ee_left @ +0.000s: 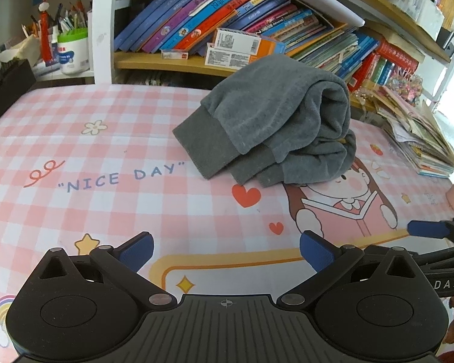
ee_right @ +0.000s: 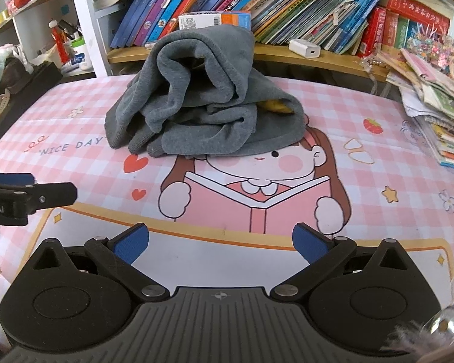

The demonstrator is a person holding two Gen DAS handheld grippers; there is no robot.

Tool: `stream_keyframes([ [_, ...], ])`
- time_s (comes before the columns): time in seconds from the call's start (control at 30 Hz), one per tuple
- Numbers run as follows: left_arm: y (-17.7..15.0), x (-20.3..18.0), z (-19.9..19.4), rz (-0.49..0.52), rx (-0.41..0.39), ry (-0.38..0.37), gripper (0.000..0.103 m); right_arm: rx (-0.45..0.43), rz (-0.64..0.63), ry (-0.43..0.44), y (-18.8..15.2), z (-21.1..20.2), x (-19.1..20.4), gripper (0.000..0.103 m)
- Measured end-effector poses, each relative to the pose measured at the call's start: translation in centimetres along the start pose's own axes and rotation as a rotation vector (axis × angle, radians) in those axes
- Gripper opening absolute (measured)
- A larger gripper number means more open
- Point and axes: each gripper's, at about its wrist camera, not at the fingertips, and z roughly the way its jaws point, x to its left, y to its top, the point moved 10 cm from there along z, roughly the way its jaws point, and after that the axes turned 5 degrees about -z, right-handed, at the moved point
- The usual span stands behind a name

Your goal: Fold clothes

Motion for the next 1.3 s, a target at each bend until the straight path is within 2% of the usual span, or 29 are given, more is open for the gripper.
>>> stream_keyframes([
  [0.1,0.1,-0.1,0.1,-0.003,0.0,-0.018,0.103,-0.008,0.004,0.038,0.1,0.0,0.4,0.102],
  [0.37,0.8,-0.4,0.2,-0.014,-0.031,-0.053,0.103,-0.036,0.026,0.063,0.9,0.4,0.1,0.1],
  [0.6,1.1,0.3,1.0,-0.064,-0.015,-0.052,0.103,-0.049,0.051,0.045,2.0,1.4,-1.7,0.083],
  [0.73,1.0,0.5,1.5,-0.08,0.005,-0.056,0.103,-0.072,0.007,0.029,3.5,2.1,-2.1,0.083],
  [0.93,1.0,1.2,2.1,-0.116,0.016,-0.056,0.103,-0.108,-0.146,0.027,6.9,3.8,-1.4,0.083],
  [1.17,1.7,2.4,2.1,-0.185,-0.01,-0.047,0.103,-0.201,-0.406,0.006,11.8,5.8,0.9,0.083],
  [1.3,1.6,2.6,2.2,-0.201,-0.003,-0.052,0.103,-0.258,-0.603,-0.044,13.5,7.3,2.3,0.083],
])
